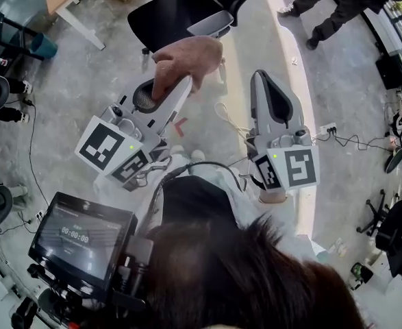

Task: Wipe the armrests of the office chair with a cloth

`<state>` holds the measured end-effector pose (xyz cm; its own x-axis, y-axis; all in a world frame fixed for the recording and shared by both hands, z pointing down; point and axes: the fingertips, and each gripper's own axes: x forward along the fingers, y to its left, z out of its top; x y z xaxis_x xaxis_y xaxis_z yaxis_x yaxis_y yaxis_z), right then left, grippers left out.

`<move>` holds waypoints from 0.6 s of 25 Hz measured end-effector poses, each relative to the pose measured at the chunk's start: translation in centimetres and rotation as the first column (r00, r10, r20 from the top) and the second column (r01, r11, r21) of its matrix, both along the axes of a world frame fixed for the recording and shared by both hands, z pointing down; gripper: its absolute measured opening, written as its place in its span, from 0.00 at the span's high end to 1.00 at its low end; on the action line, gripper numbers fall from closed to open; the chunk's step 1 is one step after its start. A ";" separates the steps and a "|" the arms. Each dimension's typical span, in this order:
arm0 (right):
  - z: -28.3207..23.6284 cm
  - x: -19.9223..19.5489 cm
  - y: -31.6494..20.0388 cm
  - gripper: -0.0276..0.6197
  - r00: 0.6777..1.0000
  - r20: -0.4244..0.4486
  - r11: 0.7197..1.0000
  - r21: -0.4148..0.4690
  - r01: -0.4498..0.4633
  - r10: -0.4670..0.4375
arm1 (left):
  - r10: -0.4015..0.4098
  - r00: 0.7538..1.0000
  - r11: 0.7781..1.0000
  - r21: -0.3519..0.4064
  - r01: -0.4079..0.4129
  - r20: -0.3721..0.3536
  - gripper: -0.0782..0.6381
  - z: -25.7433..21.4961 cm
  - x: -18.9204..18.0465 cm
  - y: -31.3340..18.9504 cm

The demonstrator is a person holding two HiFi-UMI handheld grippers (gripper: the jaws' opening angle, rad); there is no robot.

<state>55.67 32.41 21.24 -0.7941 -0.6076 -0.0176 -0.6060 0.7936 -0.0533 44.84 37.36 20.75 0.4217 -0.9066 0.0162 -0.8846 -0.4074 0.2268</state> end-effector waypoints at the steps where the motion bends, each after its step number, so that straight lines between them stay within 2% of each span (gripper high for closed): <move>1: 0.2 0.1 -0.4 0.96 1.000 0.001 1.000 -0.006 0.002 -0.002 | -0.011 1.000 1.000 -0.009 0.012 0.010 0.82 0.1 -0.4 -0.3; 8: 2.5 -1.5 -4.9 0.96 1.000 -0.005 0.998 -0.064 0.004 -0.004 | -0.038 0.999 0.996 -0.082 0.039 0.023 0.82 2.6 -3.9 -4.9; 12: 4.4 -4.0 -8.6 0.96 1.000 -0.009 0.996 -0.088 -0.018 0.017 | 0.001 1.000 0.993 -0.117 0.002 0.027 0.82 5.2 -6.5 -9.5; 15: 5.4 -7.1 -12.1 0.96 0.998 -0.020 0.992 -0.106 -0.063 0.061 | 0.065 0.998 0.989 -0.135 -0.061 0.022 0.82 7.1 -9.6 -14.1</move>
